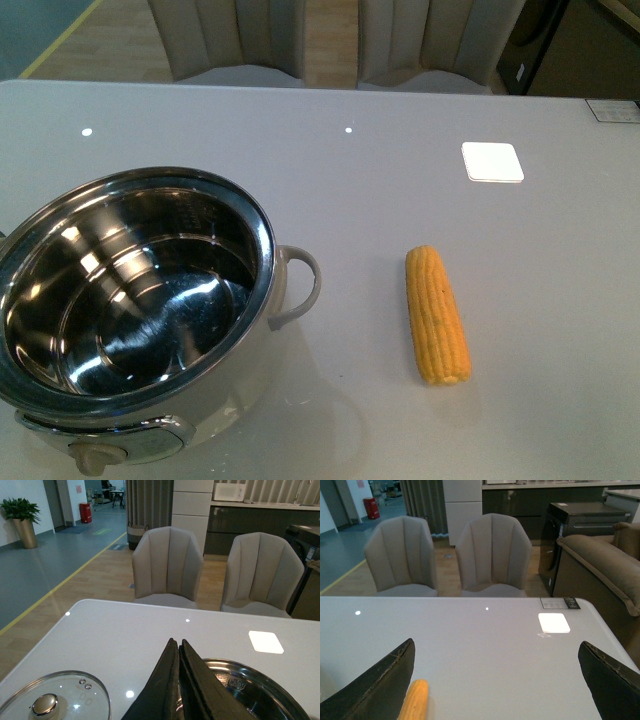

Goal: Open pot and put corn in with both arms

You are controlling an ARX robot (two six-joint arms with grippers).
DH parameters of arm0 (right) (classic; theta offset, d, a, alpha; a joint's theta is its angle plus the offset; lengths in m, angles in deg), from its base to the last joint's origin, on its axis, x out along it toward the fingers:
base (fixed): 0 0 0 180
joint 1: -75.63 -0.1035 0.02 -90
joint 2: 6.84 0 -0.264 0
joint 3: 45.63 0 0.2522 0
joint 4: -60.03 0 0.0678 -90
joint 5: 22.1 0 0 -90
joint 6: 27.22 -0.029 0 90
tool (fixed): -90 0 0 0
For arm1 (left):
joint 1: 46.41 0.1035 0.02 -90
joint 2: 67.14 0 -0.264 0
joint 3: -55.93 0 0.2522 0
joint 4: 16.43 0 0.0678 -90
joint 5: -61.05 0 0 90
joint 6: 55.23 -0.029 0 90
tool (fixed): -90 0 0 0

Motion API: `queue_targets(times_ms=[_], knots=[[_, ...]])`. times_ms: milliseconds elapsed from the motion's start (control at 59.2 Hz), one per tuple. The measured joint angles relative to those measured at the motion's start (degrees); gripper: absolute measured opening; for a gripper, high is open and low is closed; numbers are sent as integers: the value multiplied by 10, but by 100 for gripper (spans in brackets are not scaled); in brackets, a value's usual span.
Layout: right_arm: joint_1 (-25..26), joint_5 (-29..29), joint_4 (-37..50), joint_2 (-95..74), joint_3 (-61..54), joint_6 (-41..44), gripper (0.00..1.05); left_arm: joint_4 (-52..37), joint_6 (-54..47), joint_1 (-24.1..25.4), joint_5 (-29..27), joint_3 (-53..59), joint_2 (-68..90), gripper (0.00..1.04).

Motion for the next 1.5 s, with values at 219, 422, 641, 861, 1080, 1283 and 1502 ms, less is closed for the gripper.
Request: queue_targets(times_ms=[219, 422, 641, 861, 1080, 1283, 1502], knots=[[0, 0, 0, 0, 0, 0, 96, 96, 0, -1, 0, 0, -76, 3], [0, 0, 0, 0, 0, 0, 96, 123, 0, -1, 0, 0, -120, 3], [0, 0, 0, 0, 0, 0, 96, 124, 0, -1, 0, 0, -121, 16], [0, 0, 0, 0, 0, 0, 96, 124, 0, -1, 0, 0, -121, 56], [0, 0, 0, 0, 0, 0, 96, 124, 0, -1, 0, 0, -121, 97], [0, 0, 0, 0, 0, 0, 96, 124, -1, -1, 0, 0, -121, 98], [-18, -4, -181, -213, 83, -79, 96, 124, -1, -1, 0, 0, -121, 98]])
